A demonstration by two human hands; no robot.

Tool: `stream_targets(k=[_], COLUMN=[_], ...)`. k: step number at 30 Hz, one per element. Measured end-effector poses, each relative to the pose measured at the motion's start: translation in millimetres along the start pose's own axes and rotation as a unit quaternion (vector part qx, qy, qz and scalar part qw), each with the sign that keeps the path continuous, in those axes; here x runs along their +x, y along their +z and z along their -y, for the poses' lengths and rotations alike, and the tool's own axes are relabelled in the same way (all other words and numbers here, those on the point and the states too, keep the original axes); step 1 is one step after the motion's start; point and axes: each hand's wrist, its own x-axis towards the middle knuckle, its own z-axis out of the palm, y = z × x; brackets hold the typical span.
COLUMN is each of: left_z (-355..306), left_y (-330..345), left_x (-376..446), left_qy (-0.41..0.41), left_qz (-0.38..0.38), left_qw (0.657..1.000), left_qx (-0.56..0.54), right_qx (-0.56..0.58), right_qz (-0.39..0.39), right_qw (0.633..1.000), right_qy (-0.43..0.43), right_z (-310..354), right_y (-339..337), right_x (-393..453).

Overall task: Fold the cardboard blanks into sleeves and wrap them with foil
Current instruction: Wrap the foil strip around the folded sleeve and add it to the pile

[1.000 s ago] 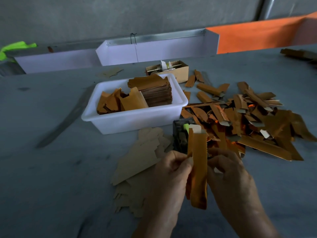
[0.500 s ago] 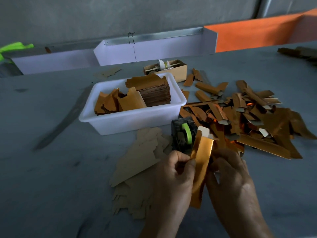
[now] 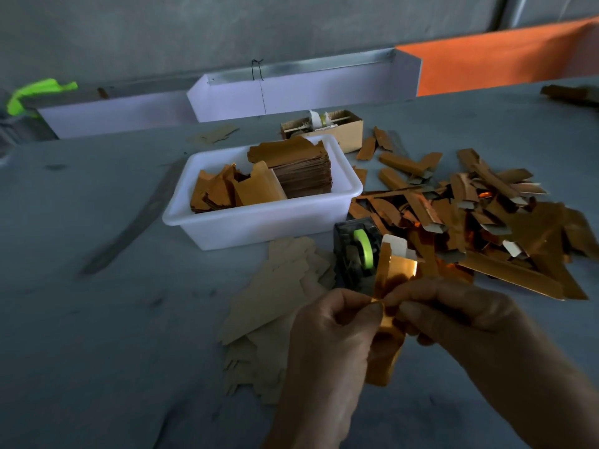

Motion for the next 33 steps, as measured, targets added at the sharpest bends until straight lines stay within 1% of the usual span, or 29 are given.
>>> stream_targets(k=[3, 5, 7, 11, 15, 17, 20, 23, 24, 25, 26, 27, 28, 29, 30, 31, 32, 33], left_z=[0.5, -0.2, -2.0, -5.4, -8.0, -7.4, -2.1, 7.2, 10.7, 14.4, 16.9, 18.5, 17.6, 15.2, 13.4, 10.9, 8.3, 6.4], left_y=[-0.7, -0.4, -0.4, -1.6, -3.5, -4.5, -5.2, 1.0, 4.7, 8.1, 11.4, 14.4, 15.8, 16.0, 14.5, 11.5, 8.5, 6.7], left_x=[-2.2, -3.5, -4.6, -6.7, -6.8, -7.3, -7.4, -7.2, -8.0, -8.5, -8.7, -8.7, -8.7, -9.0, -9.3, -8.9, -8.6, -8.6], left_qy=[-0.007, -0.012, -0.018, -0.028, -0.036, -0.024, 0.017, 0.070, 0.100, 0.149, 0.215, 0.278, 0.322, 0.347, 0.363, 0.366, 0.356, 0.332], left_qz=[0.012, 0.020, 0.026, 0.048, 0.049, 0.054, 0.028, -0.029, -0.052, -0.081, -0.113, -0.144, -0.168, -0.186, -0.202, -0.213, -0.217, -0.215], left_qw=[1.000, 1.000, 0.999, 0.998, 0.998, 0.998, 0.999, 0.996, 0.990, 0.977, 0.952, 0.919, 0.892, 0.875, 0.867, 0.867, 0.879, 0.897], left_qx=[-0.001, -0.007, -0.014, -0.017, -0.003, 0.002, 0.018, 0.055, 0.079, 0.127, 0.188, 0.242, 0.271, 0.281, 0.276, 0.261, 0.232, 0.196], right_qx=[-0.032, -0.063, -0.084, -0.104, -0.114, -0.125, -0.147, -0.198, -0.222, -0.247, -0.268, -0.281, -0.287, -0.283, -0.276, -0.271, -0.263, -0.240], right_qz=[-0.005, -0.008, -0.029, -0.049, -0.047, -0.045, -0.057, -0.090, -0.106, -0.122, -0.136, -0.147, -0.154, -0.161, -0.167, -0.169, -0.170, -0.169], right_qw=[0.999, 0.998, 0.996, 0.993, 0.992, 0.991, 0.987, 0.976, 0.969, 0.961, 0.954, 0.948, 0.945, 0.945, 0.946, 0.948, 0.950, 0.956], right_qy=[-0.018, -0.013, -0.008, 0.005, 0.003, -0.001, -0.006, -0.009, -0.009, -0.009, -0.011, -0.012, -0.013, -0.013, -0.013, -0.012, -0.009, -0.005], right_z=[1.3, 1.7, 2.3, 2.3, 4.6, 6.6, 7.0, 9.0, 11.6, 14.3, 16.7, 18.1, 19.5, 20.2, 20.5, 20.5, 20.3, 18.7], right_y=[1.8, 1.8, 1.1, 2.2, 4.8, 6.3, 9.7, 15.8, 18.3, 20.8, 22.5, 23.6, 23.9, 23.4, 22.7, 22.1, 21.2, 19.3], right_x=[-0.4, -0.6, -0.6, -0.4, 0.6, 0.9, 1.3, -0.4, -1.0, -1.7, -2.2, -1.9, -1.2, -0.8, -0.2, -0.1, -0.3, -0.2])
